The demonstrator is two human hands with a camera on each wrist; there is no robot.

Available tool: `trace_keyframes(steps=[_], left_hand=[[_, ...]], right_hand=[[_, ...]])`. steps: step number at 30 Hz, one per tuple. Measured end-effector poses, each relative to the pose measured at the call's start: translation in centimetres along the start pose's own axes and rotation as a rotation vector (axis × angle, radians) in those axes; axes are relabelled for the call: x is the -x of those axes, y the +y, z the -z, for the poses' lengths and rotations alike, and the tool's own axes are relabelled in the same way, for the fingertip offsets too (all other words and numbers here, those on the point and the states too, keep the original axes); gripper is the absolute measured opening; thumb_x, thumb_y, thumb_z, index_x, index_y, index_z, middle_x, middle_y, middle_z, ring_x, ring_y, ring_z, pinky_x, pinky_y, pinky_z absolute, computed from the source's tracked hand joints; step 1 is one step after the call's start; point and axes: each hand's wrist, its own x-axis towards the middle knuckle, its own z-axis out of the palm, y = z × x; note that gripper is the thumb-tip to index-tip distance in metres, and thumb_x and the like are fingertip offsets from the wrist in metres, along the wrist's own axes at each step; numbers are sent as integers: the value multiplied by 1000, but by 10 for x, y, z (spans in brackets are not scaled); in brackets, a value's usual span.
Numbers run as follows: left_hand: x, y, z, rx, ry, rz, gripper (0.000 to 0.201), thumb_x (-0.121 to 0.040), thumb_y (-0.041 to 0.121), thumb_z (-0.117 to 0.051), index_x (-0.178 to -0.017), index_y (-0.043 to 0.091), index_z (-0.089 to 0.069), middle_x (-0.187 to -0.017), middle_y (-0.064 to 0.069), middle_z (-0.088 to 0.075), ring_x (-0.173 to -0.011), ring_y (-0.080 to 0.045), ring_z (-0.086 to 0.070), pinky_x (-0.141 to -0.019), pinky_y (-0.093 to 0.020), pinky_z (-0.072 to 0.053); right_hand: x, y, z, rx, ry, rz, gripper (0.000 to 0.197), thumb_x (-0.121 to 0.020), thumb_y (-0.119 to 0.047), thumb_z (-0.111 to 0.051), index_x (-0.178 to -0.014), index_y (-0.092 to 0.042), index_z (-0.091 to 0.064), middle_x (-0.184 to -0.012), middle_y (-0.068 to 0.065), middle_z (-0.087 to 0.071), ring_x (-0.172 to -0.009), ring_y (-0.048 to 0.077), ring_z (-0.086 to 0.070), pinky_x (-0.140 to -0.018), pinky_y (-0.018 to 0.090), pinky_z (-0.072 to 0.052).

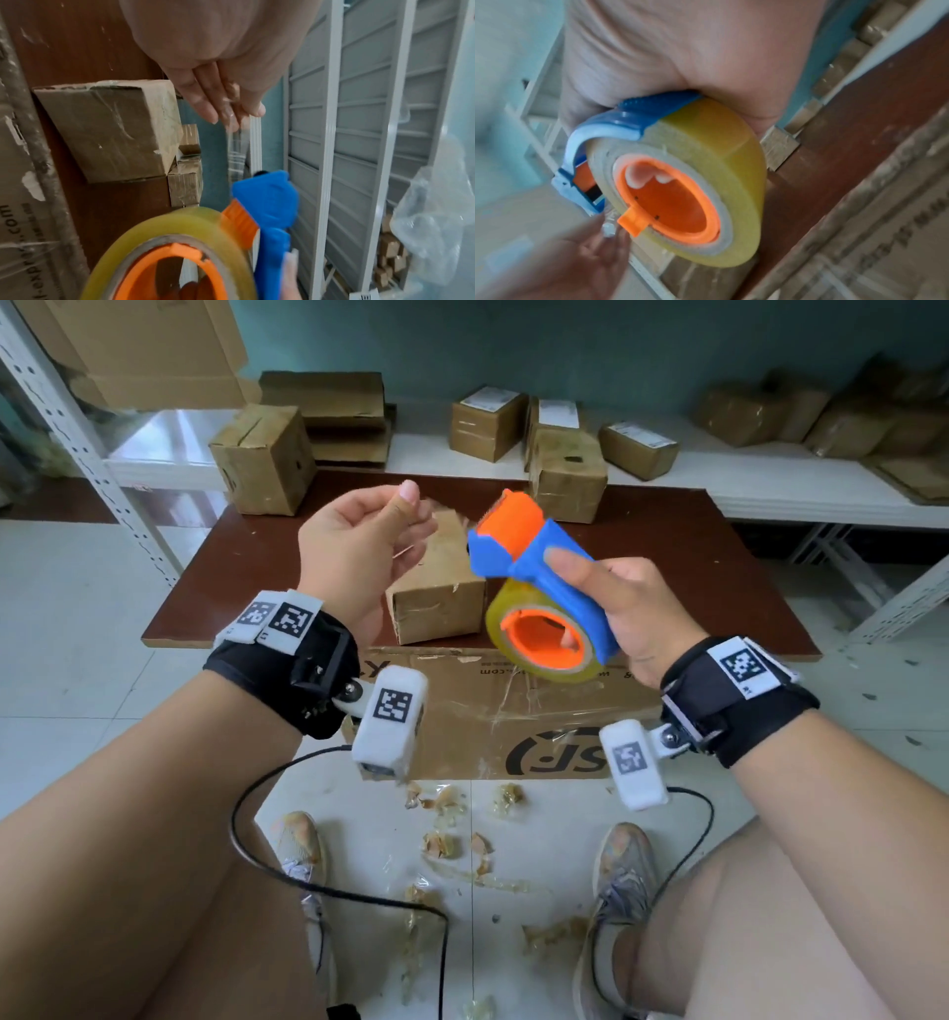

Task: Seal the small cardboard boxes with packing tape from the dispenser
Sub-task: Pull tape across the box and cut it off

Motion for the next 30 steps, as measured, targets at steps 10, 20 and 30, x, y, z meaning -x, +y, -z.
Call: trace_keyframes(steps=[10,20,30], left_hand=[[17,-8,-36,51,-85,-116,98,-62,43,-100,-142,14,-51,-140,-7,-64,-131,-20,-65,-107,-40,-57],[19,-7,-25,70,37,-76,101,-57,39,-101,-143,13,-54,-138,-4,-65,-118,-15,-73,-90,-35,-63],[22,-5,-23,69,69,-102,91,-67,29,-97,-144,12,-52,-134,-4,-66,-103,-8,-76,-86,-31,-63]], right_hand=[[0,-16,-23,-820,-233,-238,52,-71,-62,-85,-98,-19,-72,-68,-5,-59,-68,10,-51,-81,28,-47],[4,-24,-47,-822,-308,-259,29,-71,-24,-90,-94,-12,-79,-83,1,-70,-73,13,-68,-70,28,-61],[7,-32,-49,-741,-142,-336,71,-86,-75,-63,-126,-17,-75,-79,2,-70,-69,13,-67,-69,33,-61]])
